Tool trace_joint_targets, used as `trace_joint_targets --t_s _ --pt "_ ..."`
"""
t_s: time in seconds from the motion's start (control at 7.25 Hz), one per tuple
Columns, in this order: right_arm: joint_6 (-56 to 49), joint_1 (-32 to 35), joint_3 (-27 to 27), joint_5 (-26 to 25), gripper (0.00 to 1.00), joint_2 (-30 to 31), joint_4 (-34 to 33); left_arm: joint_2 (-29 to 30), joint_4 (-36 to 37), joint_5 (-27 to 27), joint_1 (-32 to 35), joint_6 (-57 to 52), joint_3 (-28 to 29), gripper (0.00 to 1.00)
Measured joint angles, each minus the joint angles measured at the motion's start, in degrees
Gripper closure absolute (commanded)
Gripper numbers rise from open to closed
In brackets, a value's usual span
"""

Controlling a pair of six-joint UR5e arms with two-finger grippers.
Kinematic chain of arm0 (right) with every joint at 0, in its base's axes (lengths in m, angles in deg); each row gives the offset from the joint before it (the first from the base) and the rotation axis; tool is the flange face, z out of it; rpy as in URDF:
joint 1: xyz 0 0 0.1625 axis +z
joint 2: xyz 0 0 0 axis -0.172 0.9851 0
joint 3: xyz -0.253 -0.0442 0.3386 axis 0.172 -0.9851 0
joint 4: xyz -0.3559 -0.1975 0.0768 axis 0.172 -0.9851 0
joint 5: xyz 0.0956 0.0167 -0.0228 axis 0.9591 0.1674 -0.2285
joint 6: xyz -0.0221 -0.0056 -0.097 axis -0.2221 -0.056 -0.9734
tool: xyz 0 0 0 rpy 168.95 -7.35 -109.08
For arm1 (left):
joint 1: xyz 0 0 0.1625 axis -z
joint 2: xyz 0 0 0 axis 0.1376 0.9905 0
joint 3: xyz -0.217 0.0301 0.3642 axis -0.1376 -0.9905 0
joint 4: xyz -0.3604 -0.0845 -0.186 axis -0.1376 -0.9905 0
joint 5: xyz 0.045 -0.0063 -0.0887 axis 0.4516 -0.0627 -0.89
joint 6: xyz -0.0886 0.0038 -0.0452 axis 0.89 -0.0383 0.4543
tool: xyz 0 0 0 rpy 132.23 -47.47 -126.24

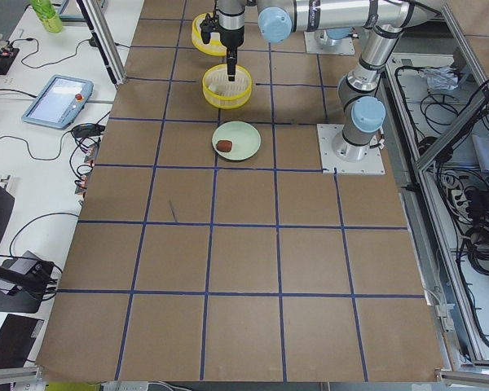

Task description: Stack buns with steamer

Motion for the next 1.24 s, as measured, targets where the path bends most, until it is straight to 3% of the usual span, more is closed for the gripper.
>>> trace_joint_targets --t_s 0.41,1.24 --pt "15.3 14.4 -3.5 -3.5 0.96 -3.7 0.8 -0.1 -0.1 -0.5 0.0 -0.3 -0.2 0.0" --pt "15.9 17.8 -6.2 -4.4 0.96 -8.6 1.0 -0.1 -0.3 -0.4 0.0 -0.5 -0.5 0.0"
